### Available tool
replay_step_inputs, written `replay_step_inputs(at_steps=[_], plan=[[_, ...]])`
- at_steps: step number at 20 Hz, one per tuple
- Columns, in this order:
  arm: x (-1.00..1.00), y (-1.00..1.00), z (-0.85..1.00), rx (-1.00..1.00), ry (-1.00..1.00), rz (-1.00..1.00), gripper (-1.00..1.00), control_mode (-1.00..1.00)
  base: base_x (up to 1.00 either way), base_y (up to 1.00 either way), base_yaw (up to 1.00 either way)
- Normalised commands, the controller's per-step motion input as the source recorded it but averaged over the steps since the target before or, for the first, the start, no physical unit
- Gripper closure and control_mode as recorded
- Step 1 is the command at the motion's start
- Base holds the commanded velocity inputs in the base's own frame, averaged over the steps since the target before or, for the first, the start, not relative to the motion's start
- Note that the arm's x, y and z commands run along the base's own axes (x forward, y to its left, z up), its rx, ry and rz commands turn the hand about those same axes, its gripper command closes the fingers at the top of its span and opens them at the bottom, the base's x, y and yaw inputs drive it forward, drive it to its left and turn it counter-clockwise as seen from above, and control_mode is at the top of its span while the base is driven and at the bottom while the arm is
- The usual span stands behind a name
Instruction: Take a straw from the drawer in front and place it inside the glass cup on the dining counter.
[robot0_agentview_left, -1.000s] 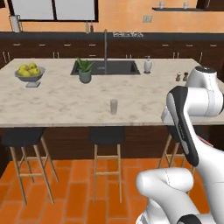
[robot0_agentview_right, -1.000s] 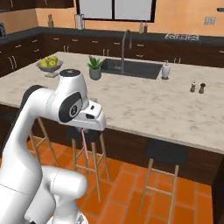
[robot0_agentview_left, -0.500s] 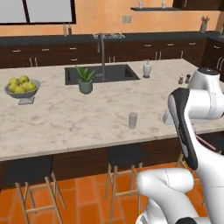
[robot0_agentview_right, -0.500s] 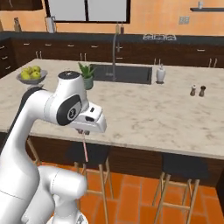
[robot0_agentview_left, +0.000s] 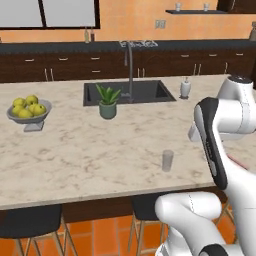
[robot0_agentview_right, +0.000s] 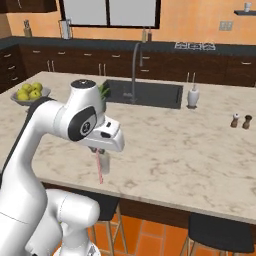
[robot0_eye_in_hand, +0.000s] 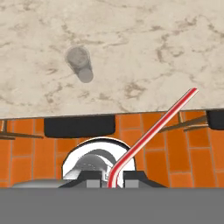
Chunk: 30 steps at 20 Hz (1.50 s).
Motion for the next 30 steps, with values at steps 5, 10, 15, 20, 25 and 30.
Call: replay_step_inputs(at_steps=[5, 10, 15, 20, 25, 30], plan=[[0.25, 0.01, 0.34, 0.11, -0.04, 0.06, 1.00, -1.00, 0.16, 0.00, 0.06], [-0.01, 0.00, 0.73, 0.28, -0.26, 0.00, 1.00, -1.00, 0.00, 0.00, 0.00], [0.13, 0.00, 0.25, 0.33, -0.17, 0.00, 1.00, -1.00, 0.00, 0.00, 0.00], [0.49, 0.03, 0.04, 0.26, -0.08, 0.00, 1.00, -1.00, 0.00, 0.00, 0.00], [0.50, 0.31, 0.00, 0.17, -0.01, 0.00, 1.00, -1.00, 0.00, 0.00, 0.00], [0.05, 0.38, -0.09, 0.16, 0.00, 0.00, 1.00, -1.00, 0.00, 0.00, 0.00]])
